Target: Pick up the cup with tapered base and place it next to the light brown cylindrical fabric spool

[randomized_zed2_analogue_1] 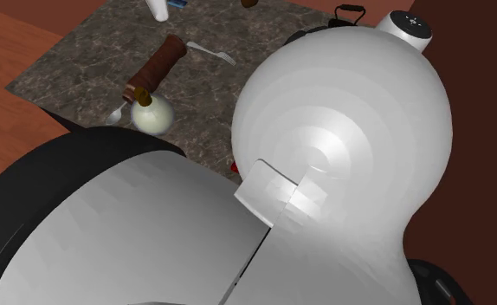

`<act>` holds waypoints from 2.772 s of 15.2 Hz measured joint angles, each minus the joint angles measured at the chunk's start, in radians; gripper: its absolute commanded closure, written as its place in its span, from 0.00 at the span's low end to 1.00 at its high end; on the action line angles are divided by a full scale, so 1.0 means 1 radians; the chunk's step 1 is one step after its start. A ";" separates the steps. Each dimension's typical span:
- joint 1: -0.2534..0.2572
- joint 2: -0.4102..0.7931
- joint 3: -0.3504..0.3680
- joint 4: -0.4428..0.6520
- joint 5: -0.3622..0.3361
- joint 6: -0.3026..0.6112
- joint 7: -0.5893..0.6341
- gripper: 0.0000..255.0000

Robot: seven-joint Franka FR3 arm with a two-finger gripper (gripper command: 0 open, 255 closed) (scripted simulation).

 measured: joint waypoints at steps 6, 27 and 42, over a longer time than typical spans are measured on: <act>0.000 -0.017 0.001 0.013 -0.011 -0.028 0.010 1.00; -0.002 -0.129 0.015 0.185 -0.073 -0.300 0.079 1.00; 0.004 -0.145 0.026 0.359 -0.081 -0.487 0.109 1.00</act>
